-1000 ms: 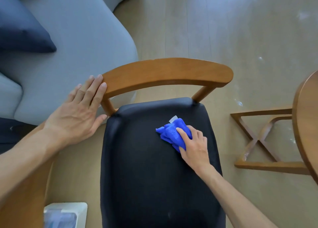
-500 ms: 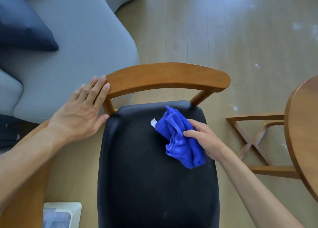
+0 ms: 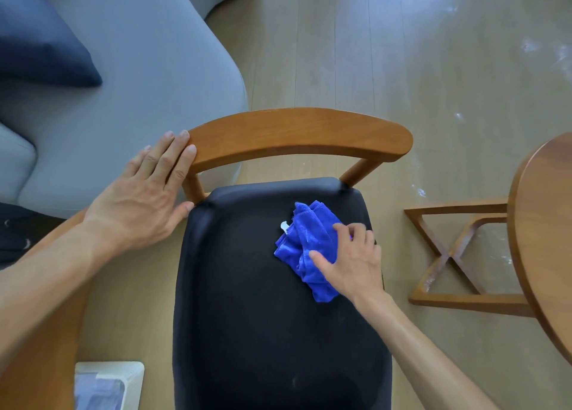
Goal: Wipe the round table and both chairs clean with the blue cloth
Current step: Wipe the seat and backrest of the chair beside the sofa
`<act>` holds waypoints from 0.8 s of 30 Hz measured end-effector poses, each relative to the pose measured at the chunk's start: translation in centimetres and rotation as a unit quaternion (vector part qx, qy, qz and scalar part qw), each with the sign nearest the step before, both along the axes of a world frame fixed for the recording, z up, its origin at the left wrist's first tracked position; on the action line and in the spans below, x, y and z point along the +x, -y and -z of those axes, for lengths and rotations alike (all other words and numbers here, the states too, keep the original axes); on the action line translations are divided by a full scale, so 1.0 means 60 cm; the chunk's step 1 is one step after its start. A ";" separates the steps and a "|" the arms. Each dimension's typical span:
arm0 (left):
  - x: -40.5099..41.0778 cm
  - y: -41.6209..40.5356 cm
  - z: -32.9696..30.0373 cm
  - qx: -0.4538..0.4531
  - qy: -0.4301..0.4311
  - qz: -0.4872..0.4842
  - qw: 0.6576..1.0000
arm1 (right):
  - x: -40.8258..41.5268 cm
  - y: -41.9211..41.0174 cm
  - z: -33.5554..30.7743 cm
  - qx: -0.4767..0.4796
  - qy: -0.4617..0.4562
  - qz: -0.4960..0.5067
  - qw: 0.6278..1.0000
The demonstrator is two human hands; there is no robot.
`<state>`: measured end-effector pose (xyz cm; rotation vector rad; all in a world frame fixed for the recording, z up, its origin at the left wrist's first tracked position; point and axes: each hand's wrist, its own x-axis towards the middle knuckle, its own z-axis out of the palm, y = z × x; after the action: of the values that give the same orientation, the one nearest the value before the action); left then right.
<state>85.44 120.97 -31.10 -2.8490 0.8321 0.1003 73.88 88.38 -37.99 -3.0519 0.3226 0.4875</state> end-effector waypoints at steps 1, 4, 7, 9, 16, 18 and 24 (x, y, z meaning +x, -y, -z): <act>0.000 0.000 0.000 0.001 0.000 0.000 1.000 | -0.006 -0.016 -0.001 -0.016 -0.027 -0.007 0.999; 0.000 0.001 -0.002 -0.002 -0.003 0.001 1.000 | -0.026 -0.053 0.003 -0.065 -0.076 -0.045 0.994; 0.000 0.001 -0.002 -0.003 -0.006 0.003 1.000 | -0.030 -0.050 0.007 -0.089 0.026 -0.066 0.993; 0.001 0.001 -0.002 -0.002 -0.004 0.003 1.000 | -0.029 -0.037 0.006 -0.066 0.095 -0.089 0.989; 0.001 0.000 0.001 -0.013 0.003 0.009 1.000 | -0.036 0.002 -0.024 0.094 0.245 -0.070 0.962; 0.001 -0.001 0.002 -0.019 0.008 0.011 1.000 | -0.059 -0.003 -0.034 0.124 0.235 -0.107 0.958; 0.004 -0.004 0.009 -0.027 0.018 0.018 0.999 | -0.094 0.032 -0.030 0.169 0.120 -0.116 0.971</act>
<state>85.66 121.19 -31.66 -2.8742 0.8914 0.0219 68.23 86.48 -36.20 -2.7794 -0.1189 0.1532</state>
